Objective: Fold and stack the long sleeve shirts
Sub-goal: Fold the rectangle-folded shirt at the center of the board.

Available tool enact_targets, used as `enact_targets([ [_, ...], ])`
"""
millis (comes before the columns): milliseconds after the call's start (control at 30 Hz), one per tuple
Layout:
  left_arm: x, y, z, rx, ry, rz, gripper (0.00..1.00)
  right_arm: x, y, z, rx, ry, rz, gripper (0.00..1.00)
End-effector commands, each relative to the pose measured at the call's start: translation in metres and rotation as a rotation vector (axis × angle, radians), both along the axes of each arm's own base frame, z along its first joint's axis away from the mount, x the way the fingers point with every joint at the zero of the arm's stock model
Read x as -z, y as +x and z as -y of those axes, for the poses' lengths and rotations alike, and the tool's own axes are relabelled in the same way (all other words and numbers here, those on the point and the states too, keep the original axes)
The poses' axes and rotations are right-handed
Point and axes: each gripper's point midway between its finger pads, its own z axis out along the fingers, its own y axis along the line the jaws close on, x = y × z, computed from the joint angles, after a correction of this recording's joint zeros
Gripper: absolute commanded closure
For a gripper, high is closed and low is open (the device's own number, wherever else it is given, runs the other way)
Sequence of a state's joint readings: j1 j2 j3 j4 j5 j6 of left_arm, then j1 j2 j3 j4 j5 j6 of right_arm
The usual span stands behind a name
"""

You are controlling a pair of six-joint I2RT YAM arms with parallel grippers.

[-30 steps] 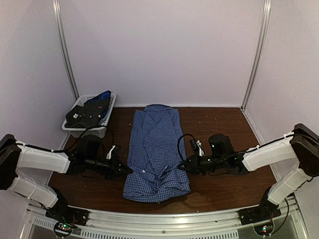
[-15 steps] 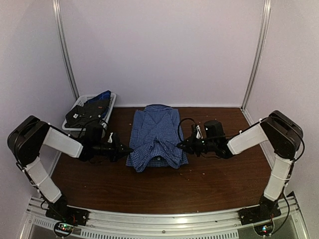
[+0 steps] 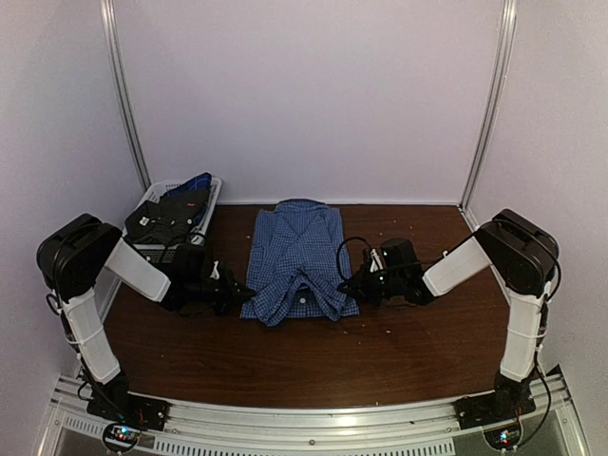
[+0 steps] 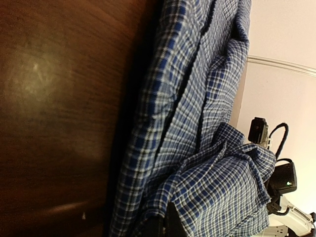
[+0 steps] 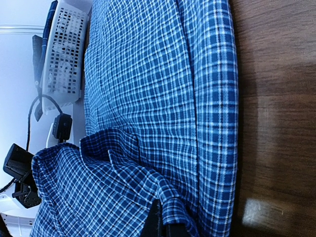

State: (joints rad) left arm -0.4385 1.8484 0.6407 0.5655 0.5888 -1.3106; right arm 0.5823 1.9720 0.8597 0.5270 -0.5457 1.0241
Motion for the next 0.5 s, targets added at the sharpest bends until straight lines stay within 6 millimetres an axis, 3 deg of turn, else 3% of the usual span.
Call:
enact_targets([
  [0,0.012,-0.004,-0.01,-0.027,0.059,0.012,1.0,0.02,-0.004,0.014,0.033,-0.068,-0.019,1.0],
  [200,0.027,-0.04,-0.01,-0.016,0.082,-0.045,1.0,0.031,-0.035,0.012,0.012,-0.075,-0.051,1.0],
  [467,0.022,-0.091,-0.008,0.009,0.091,-0.077,1.0,0.029,-0.093,0.012,-0.024,-0.05,-0.09,1.0],
])
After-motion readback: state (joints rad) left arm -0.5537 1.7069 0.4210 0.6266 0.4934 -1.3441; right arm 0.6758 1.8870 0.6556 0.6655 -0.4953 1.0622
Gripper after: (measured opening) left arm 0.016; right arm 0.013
